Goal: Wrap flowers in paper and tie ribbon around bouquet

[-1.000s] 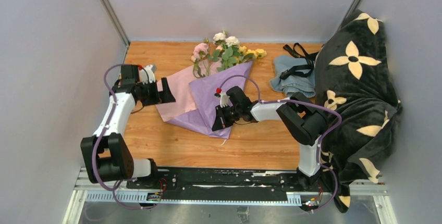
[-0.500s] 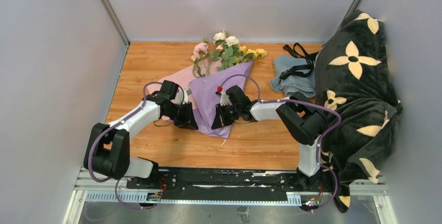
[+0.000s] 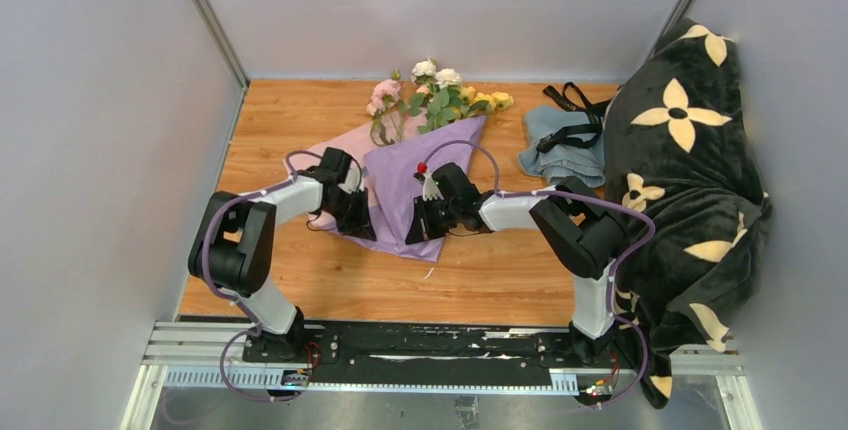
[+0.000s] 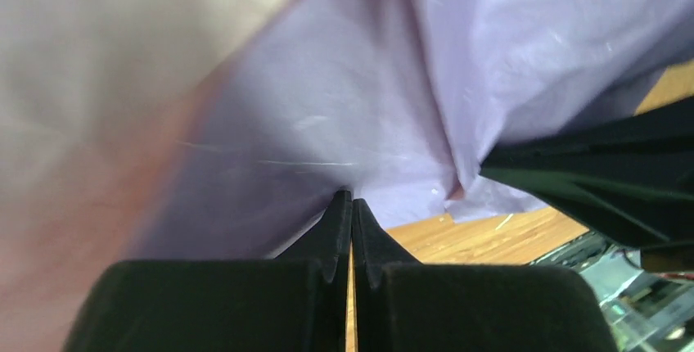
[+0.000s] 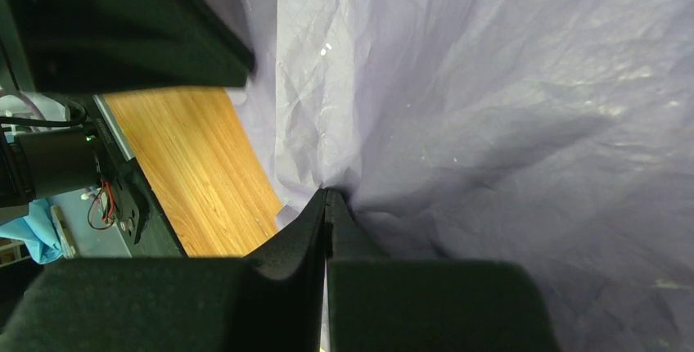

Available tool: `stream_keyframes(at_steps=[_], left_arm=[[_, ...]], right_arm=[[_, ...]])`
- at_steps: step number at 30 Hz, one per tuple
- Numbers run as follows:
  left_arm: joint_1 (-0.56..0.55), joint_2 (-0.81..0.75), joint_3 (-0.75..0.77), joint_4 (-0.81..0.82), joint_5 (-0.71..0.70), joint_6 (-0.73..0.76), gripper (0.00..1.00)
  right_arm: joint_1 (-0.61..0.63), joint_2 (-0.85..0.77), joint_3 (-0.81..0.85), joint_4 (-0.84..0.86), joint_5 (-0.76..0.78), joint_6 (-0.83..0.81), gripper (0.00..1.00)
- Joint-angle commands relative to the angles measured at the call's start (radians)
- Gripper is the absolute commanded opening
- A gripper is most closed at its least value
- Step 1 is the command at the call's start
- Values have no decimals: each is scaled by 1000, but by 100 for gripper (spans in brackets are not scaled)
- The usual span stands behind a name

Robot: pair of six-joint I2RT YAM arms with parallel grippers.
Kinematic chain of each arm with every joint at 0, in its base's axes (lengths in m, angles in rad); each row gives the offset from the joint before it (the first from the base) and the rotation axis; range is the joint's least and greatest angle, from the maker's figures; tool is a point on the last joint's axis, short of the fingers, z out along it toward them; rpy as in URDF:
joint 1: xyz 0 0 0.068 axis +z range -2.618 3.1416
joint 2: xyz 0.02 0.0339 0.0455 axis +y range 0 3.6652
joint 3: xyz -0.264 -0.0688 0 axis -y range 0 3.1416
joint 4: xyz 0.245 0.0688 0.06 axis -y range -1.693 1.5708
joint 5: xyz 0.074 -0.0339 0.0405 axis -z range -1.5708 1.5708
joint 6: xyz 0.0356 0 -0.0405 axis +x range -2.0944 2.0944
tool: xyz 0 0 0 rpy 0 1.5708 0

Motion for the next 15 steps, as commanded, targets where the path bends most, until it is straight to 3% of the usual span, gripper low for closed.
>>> stream_keyframes(at_steps=[1, 7, 15], left_arm=[[148, 71, -3, -82, -121, 66, 0], [260, -57, -70, -164, -200, 157, 0], [451, -118, -95, -179, -230, 132, 0]], right_arm=[[0, 30, -35, -81, 132, -40, 0], [-2, 30, -7, -124, 148, -74, 0], [-2, 39, 24, -152, 144, -93, 0]])
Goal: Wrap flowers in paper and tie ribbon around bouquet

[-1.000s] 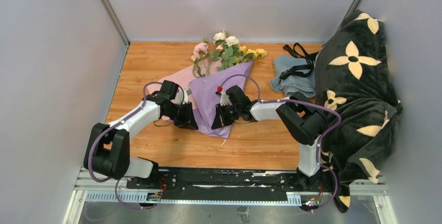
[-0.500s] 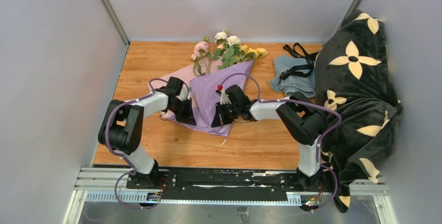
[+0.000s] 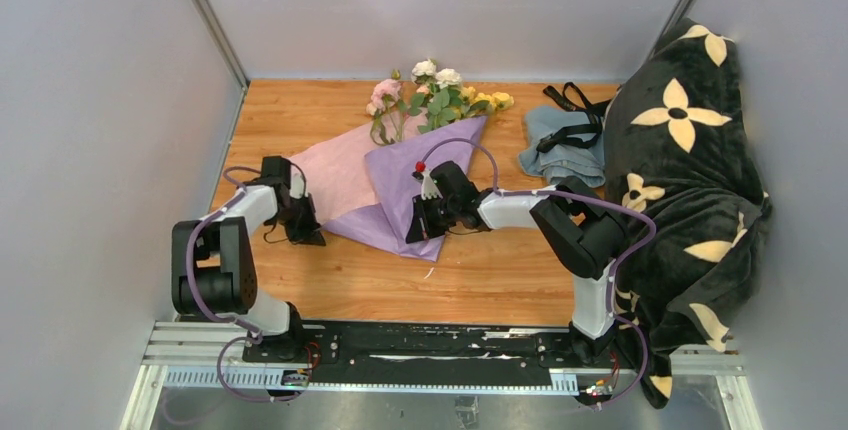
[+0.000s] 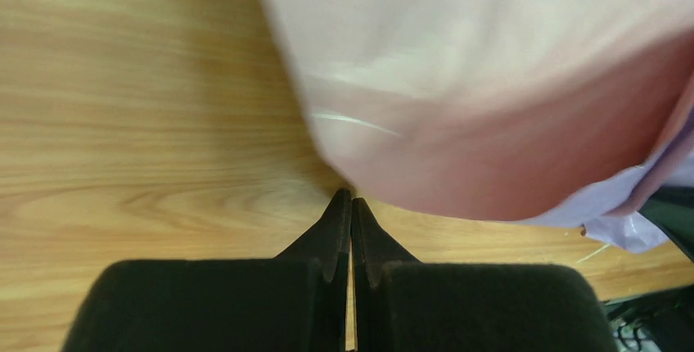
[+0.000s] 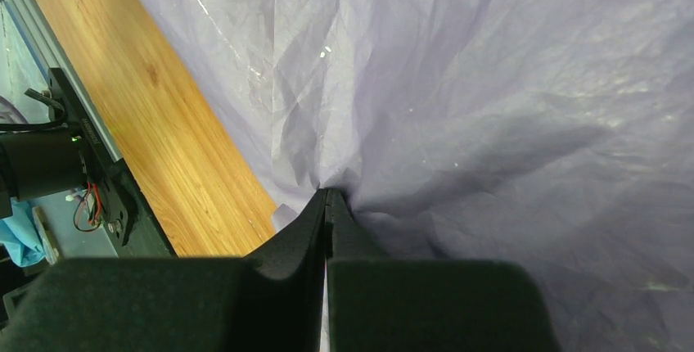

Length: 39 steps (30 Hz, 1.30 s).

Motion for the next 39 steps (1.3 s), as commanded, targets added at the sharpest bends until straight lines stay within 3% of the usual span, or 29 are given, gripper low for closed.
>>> stream_keyframes(at_steps=[1, 4, 7, 12, 13, 16, 20, 25, 28, 30, 32, 33, 39], left_arm=[[107, 7, -28, -29, -117, 33, 0], [148, -5, -29, -24, -44, 40, 0], [144, -100, -40, -14, 100, 25, 29], [80, -267, -160, 96, 319, -46, 94], [73, -265, -189, 134, 340, -82, 99], [-9, -231, -242, 310, 307, -136, 100], [-92, -125, -230, 389, 242, -165, 100], [-111, 8, -214, 501, 226, -208, 99], [-110, 14, -198, 463, 171, -174, 85], [-111, -22, -199, 448, 133, -170, 66], [-112, -81, -224, 469, 112, -202, 42], [-111, -106, -237, 484, 106, -215, 36], [-111, -139, -199, 400, 103, -206, 24]], right_arm=[[-4, 42, 5, -120, 125, -67, 0], [-5, 41, 7, -121, 126, -73, 0], [-4, 44, 5, -118, 125, -74, 0], [-4, 56, 11, -112, 116, -70, 0], [-4, 59, 14, -111, 116, -68, 0], [-3, 67, 27, -111, 110, -61, 0], [-3, 56, 22, -102, 116, -47, 0], [-2, 28, 13, -97, 124, -43, 0], [-2, 22, 23, -115, 129, -58, 0], [-2, 25, 30, -122, 128, -64, 0], [-2, 33, 34, -122, 125, -64, 0], [-2, 36, 35, -121, 123, -63, 0], [-3, 49, 33, -116, 113, -61, 0]])
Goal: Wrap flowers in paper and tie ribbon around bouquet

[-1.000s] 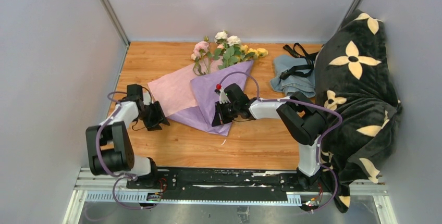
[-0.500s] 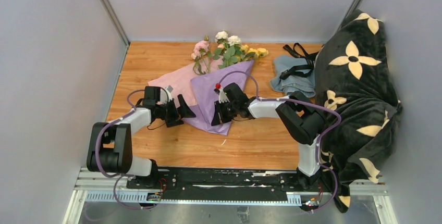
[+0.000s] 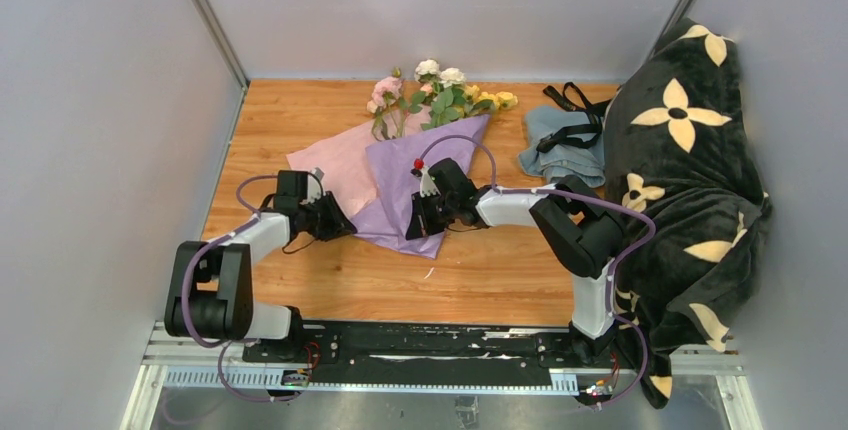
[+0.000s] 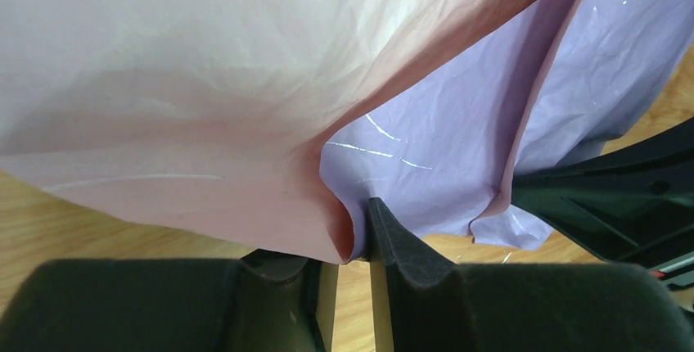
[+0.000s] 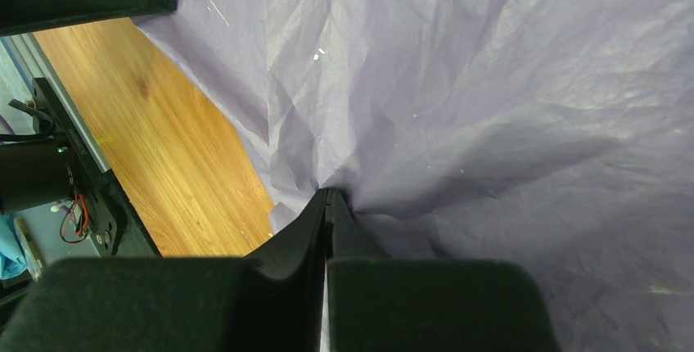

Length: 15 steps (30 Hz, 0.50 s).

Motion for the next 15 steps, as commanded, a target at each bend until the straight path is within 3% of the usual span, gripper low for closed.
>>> stream_keyframes(at_steps=[1, 3, 8, 15], left_arm=[[-4, -10, 38, -89, -69, 25, 23], [-5, -13, 45, -108, -68, 36, 20], [-103, -54, 145, -173, -87, 145, 0], [-309, -73, 305, -248, -84, 323, 0]], right_arm=[[-2, 42, -5, -75, 80, -35, 0], [-2, 42, -5, -75, 77, -35, 0], [-3, 52, 5, -69, 51, -15, 0], [-28, 70, -15, 58, -36, 126, 0]])
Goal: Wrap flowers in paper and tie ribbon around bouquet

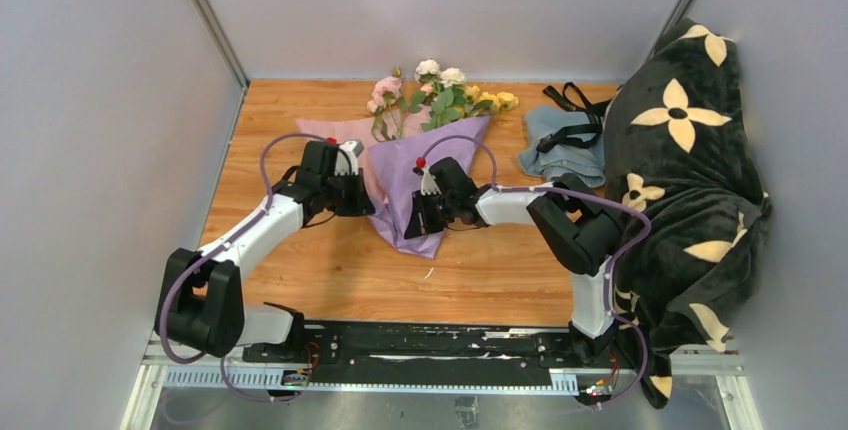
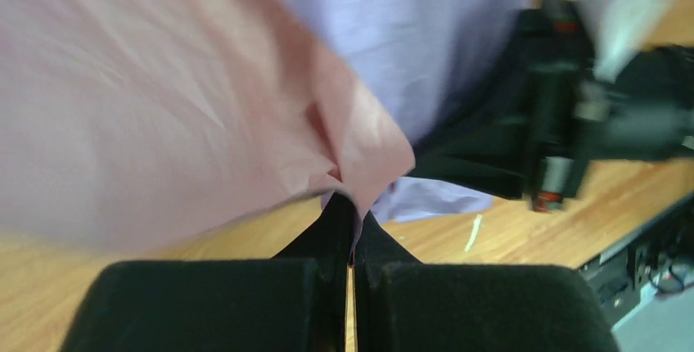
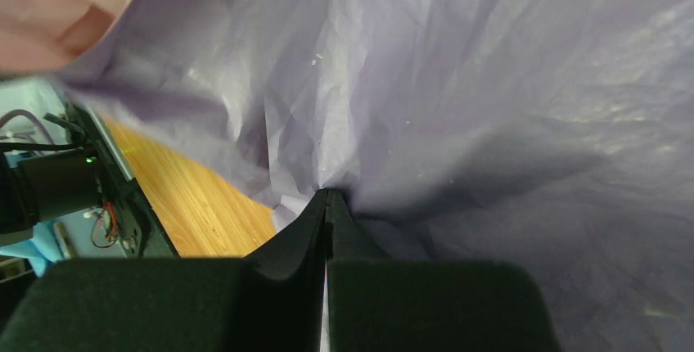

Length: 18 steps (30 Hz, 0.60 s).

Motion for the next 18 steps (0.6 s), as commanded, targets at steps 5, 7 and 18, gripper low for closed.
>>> stream_keyframes(at_steps=[5, 7, 18], left_arm=[[-279, 11, 189, -124, -107, 347, 0], [-343, 35, 216, -119, -131, 425, 0], [-500, 172, 212, -71, -191, 622, 0]], right_arm=[[-59, 92, -78, 208, -71, 229, 0], [-61, 94, -87, 225, -65, 242, 0], [-105, -100, -198, 312, -13, 335, 0]])
